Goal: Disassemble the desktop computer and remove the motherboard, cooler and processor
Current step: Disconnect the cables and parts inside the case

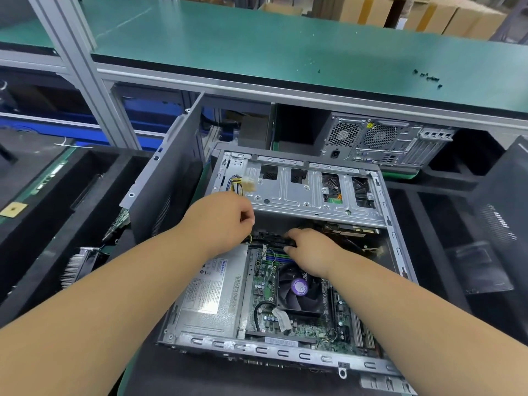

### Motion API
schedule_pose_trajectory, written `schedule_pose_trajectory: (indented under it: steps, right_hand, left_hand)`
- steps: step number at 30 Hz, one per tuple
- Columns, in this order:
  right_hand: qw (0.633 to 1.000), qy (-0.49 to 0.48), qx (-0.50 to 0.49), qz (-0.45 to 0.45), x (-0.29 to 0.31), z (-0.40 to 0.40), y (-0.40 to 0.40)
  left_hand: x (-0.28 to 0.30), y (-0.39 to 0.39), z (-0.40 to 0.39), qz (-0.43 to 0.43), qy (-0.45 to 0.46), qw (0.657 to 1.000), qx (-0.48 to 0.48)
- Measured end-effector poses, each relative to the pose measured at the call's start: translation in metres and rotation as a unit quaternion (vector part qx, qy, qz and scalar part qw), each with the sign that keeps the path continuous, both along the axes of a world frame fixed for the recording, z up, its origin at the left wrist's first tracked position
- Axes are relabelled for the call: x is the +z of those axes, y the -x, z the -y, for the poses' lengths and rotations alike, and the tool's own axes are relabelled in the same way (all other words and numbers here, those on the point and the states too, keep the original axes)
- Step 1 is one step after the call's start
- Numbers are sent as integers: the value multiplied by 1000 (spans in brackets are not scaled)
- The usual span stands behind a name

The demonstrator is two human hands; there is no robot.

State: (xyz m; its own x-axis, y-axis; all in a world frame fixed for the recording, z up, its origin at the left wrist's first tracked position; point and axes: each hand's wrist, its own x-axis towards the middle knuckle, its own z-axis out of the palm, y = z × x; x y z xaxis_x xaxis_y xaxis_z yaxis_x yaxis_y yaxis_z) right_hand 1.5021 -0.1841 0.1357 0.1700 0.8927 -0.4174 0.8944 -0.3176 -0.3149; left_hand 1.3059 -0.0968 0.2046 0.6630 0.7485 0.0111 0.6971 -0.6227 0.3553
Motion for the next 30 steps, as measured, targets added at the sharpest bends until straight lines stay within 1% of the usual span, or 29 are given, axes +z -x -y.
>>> schedule_pose_trajectory:
  steps: [2, 5, 9, 11, 14, 17, 19, 21, 22, 23, 25, 28, 30]
  right_hand:
    - [1000, -10, -1, -3, -2, 2, -3]
    - [1000, -9, -7, -3, -4, 4, -4]
    - [999, -28, -43, 14, -10, 3, 1]
    - [996, -46, -72, 22, -13, -1, 3]
    - [993, -43, -111, 15, -16, -5, 3]
    - [990, -51, -129, -11, -17, -5, 2]
    - [983, -81, -156, -45, -15, -4, 3]
    - [968, -103, -187, -133, -10, -2, 7]
    - [960, -106, -186, -178, -7, 0, 10]
    - [959, -106, -169, -200, -4, 3, 13]
    - [967, -107, -123, -196, 2, 10, 20]
    - [977, -127, -62, -160, 19, 20, 29]
    - [983, -136, -22, -118, 33, 27, 33]
  left_hand:
    - [2, -1, -1, -13, 26, 1000, -1]
    - [6, -8, 1, -36, 90, 995, -24]
    - [8, -22, 7, -65, 154, 985, -47]
    - [7, -31, 7, -102, 169, 979, -56]
    - [4, -46, 4, -185, 182, 962, -81]
    - [-2, -56, -1, -276, 192, 935, -108]
    - [-4, -59, -2, -304, 211, 922, -112]
    - [-6, -58, -3, -304, 223, 920, -105]
    - [-7, -57, -4, -299, 227, 921, -103]
    - [-8, -56, -5, -290, 231, 923, -104]
    - [-7, -53, -5, -268, 239, 927, -110]
    - [-5, -48, -5, -245, 233, 932, -132]
    - [1, -40, -7, -233, 226, 935, -145]
